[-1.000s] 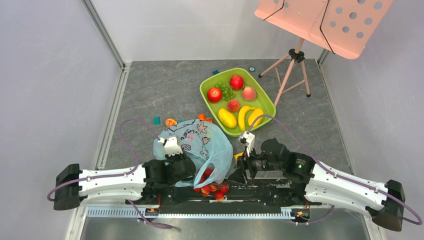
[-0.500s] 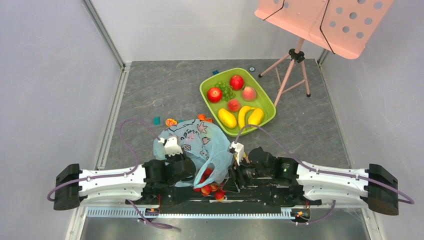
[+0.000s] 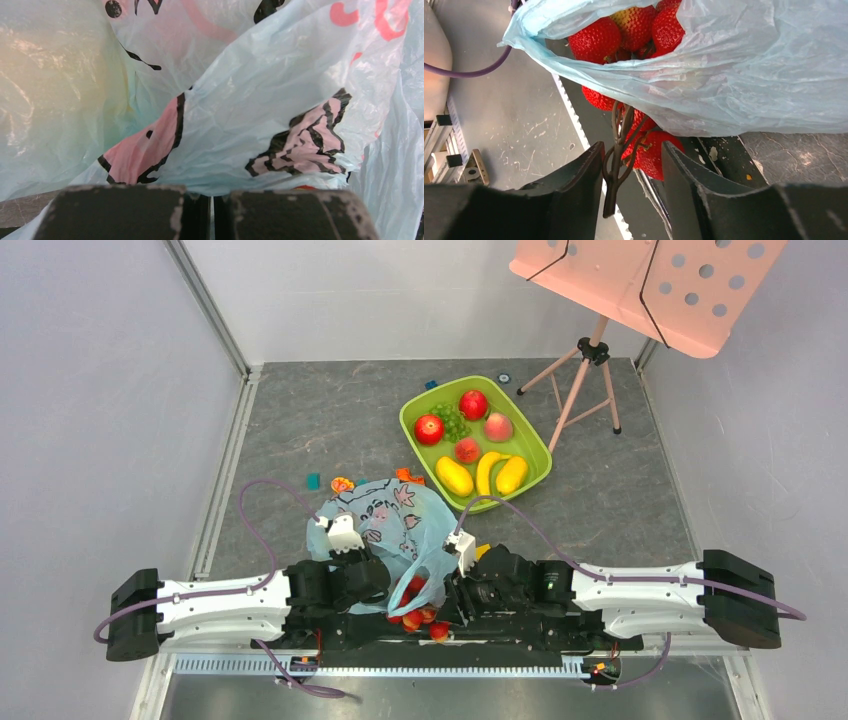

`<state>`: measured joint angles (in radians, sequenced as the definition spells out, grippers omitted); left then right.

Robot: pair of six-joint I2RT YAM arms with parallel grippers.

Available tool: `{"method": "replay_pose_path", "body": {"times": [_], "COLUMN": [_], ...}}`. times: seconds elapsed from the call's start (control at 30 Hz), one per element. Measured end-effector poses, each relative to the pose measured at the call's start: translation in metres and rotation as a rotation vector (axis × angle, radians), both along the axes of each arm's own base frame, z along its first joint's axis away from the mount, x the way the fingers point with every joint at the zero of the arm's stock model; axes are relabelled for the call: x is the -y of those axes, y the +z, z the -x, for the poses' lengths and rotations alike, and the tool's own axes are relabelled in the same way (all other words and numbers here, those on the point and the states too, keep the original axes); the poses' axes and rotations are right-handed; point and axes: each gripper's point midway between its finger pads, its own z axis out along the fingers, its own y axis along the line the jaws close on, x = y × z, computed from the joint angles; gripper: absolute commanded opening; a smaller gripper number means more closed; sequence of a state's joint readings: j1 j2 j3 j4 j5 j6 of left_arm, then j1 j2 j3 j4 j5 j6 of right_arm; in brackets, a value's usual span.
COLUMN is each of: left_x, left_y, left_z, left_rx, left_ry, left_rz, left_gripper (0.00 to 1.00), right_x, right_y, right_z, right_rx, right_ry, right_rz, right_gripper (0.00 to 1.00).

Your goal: Take the fake fruits out of the plastic bag

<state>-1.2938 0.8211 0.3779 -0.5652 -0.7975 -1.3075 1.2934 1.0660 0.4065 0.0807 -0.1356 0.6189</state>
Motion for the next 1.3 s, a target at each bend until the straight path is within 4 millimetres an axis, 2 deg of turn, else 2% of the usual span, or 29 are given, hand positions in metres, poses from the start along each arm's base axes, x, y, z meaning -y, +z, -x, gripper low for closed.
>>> {"method": "replay_pose_path", "body": {"times": [0.07,0.27,0.5,0.77,0.93,1.03,1.13,1.23,1.3], "left_x": [-0.001,-0.001,-0.001,0.003,0.003,0.003,0.004,0.004,0.004], "left_y": [-0.001,-0.002,-0.002,0.0,0.0,0.0,-0.001,0.0,0.0], "left_z": [0.0,0.001,0.001,0.0,0.0,0.001,0.001,0.001,0.001], "left_rx": [-0.001,-0.006,-0.006,0.0,0.001,-0.002,-0.004,-0.004,-0.004], "left_ry": [0.0,-0.003,-0.004,-0.006,-0.011,-0.013,-0.014,-0.014,-0.014], "left_rz": [-0.001,-0.001,0.0,0.017,0.012,0.012,0.013,0.013,0.014], "left_gripper": [0.02,0.02,0.02,0.02,0.02,0.02,0.02,0.02,0.02], "right_x": [-0.003,-0.008,-0.015,-0.03,-0.029,-0.028,-0.031,-0.036,-0.036], "right_y": [-0.001,0.003,0.013,0.044,0.058,0.075,0.102,0.139,0.162], "right_z": [0.0,-0.003,0.006,0.05,0.062,0.061,0.051,0.031,0.009], "right_rx": [0.003,0.024,0.013,-0.028,-0.033,-0.007,0.049,0.131,0.191], "right_ry": [-0.002,-0.014,0.041,0.269,0.334,0.333,0.296,0.208,0.113], "right_rz": [-0.004,-0.019,-0.058,-0.158,-0.202,-0.236,-0.269,-0.293,-0.282], "right_gripper": [0.35,0.01,0.0,0.0,0.0,0.0,0.0,0.0,0.0]}}
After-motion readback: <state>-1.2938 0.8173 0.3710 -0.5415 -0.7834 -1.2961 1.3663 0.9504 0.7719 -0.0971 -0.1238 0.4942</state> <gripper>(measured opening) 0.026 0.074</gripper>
